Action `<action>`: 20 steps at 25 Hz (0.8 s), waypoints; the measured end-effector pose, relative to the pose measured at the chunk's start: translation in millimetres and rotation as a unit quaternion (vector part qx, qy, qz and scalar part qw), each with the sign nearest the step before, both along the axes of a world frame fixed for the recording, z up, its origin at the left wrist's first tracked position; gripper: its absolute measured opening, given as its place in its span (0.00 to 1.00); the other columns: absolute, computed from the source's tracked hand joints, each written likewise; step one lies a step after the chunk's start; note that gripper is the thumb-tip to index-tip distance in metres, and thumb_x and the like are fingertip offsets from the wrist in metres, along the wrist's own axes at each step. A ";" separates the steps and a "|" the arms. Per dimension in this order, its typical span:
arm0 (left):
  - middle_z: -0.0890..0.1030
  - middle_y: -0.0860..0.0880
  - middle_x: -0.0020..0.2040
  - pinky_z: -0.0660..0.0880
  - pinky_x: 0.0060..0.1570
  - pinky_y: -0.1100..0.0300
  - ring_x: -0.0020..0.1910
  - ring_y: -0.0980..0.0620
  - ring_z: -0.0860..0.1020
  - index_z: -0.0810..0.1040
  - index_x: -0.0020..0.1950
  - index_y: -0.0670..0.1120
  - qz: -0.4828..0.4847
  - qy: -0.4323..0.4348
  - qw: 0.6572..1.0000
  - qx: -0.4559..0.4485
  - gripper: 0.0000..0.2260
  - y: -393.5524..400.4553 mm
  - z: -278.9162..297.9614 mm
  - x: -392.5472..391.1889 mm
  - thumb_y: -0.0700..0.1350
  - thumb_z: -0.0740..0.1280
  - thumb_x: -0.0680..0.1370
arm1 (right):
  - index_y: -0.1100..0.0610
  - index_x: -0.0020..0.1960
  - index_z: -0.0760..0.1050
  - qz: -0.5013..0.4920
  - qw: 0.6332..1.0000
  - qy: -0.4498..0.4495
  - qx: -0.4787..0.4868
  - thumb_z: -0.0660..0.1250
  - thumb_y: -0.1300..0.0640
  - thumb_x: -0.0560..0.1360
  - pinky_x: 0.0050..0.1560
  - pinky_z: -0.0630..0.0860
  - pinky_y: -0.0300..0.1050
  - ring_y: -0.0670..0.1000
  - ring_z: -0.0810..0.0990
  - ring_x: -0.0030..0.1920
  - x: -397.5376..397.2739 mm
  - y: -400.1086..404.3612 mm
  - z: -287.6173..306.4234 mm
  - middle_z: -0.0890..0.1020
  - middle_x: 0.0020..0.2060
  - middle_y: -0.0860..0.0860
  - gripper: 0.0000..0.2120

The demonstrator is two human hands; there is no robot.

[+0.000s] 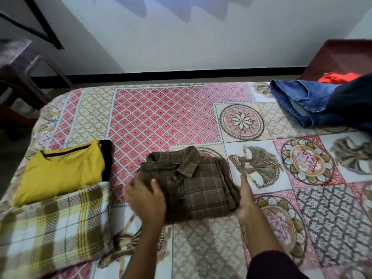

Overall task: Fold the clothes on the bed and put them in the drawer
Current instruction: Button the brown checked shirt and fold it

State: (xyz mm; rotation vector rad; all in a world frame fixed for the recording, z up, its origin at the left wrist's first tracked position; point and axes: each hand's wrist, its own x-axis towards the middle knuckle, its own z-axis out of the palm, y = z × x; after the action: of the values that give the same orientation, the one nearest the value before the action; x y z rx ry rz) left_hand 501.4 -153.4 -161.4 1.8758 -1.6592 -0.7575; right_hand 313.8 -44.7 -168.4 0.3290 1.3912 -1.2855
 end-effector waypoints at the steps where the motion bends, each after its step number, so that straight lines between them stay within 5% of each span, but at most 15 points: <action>1: 0.70 0.35 0.65 0.65 0.62 0.46 0.64 0.36 0.67 0.68 0.68 0.38 0.039 -0.023 0.996 0.076 0.22 -5.3 -3.1 18.1 0.49 0.64 0.78 | 0.58 0.65 0.74 0.088 0.992 0.082 0.044 0.55 0.24 0.62 0.58 0.74 0.60 0.59 0.78 0.57 -5.5 -3.7 15.0 0.80 0.58 0.58 0.47; 3: 0.74 0.37 0.63 0.70 0.60 0.45 0.61 0.37 0.72 0.70 0.67 0.40 0.001 -0.011 0.984 0.175 0.26 -9.5 -18.0 25.4 0.57 0.63 0.77 | 0.58 0.72 0.64 0.243 0.934 0.234 0.117 0.55 0.24 0.62 0.68 0.65 0.57 0.59 0.68 0.68 -12.2 -17.2 34.7 0.69 0.70 0.57 0.50; 5: 0.79 0.43 0.57 0.75 0.55 0.47 0.55 0.40 0.77 0.74 0.62 0.45 -0.052 0.038 0.980 0.186 0.27 -8.9 -22.0 16.2 0.64 0.64 0.73 | 0.62 0.74 0.58 0.346 0.874 0.301 0.161 0.60 0.28 0.68 0.67 0.64 0.53 0.60 0.64 0.71 -2.4 -34.4 41.5 0.62 0.73 0.59 0.48; 8: 0.80 0.47 0.55 0.76 0.55 0.49 0.53 0.42 0.78 0.75 0.57 0.47 -0.032 0.101 0.966 0.235 0.23 -12.2 -22.4 17.9 0.62 0.70 0.71 | 0.63 0.69 0.64 0.369 0.806 0.414 0.207 0.65 0.35 0.70 0.61 0.70 0.51 0.61 0.72 0.64 21.1 -39.0 23.1 0.71 0.67 0.61 0.40; 11: 0.79 0.43 0.58 0.75 0.56 0.48 0.54 0.42 0.77 0.77 0.58 0.45 0.043 0.246 0.939 0.235 0.15 -15.4 -8.4 29.5 0.53 0.66 0.77 | 0.65 0.65 0.69 0.287 0.820 0.467 0.164 0.64 0.48 0.77 0.58 0.71 0.49 0.62 0.74 0.61 32.6 -34.6 8.7 0.76 0.61 0.62 0.25; 15: 0.77 0.39 0.60 0.71 0.58 0.48 0.59 0.38 0.74 0.75 0.64 0.42 0.137 0.123 0.977 0.110 0.18 -20.3 4.7 62.6 0.52 0.57 0.82 | 0.69 0.56 0.74 0.209 0.860 0.464 0.035 0.60 0.57 0.79 0.49 0.70 0.45 0.60 0.77 0.54 68.0 -48.1 2.3 0.79 0.51 0.64 0.14; 20: 0.77 0.37 0.57 0.69 0.53 0.49 0.56 0.37 0.74 0.74 0.60 0.39 0.057 -0.039 0.985 0.155 0.18 -25.5 -3.4 90.9 0.50 0.52 0.83 | 0.72 0.60 0.71 0.186 0.883 0.425 0.064 0.56 0.60 0.81 0.52 0.68 0.48 0.64 0.74 0.58 91.1 -55.4 -26.4 0.76 0.57 0.67 0.16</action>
State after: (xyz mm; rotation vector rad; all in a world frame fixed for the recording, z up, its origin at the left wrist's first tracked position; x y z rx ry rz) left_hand 592.3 -178.9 -164.8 2.2199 -1.5328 -0.9498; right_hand 404.9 -100.0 -194.8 -0.4737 2.1512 -1.0362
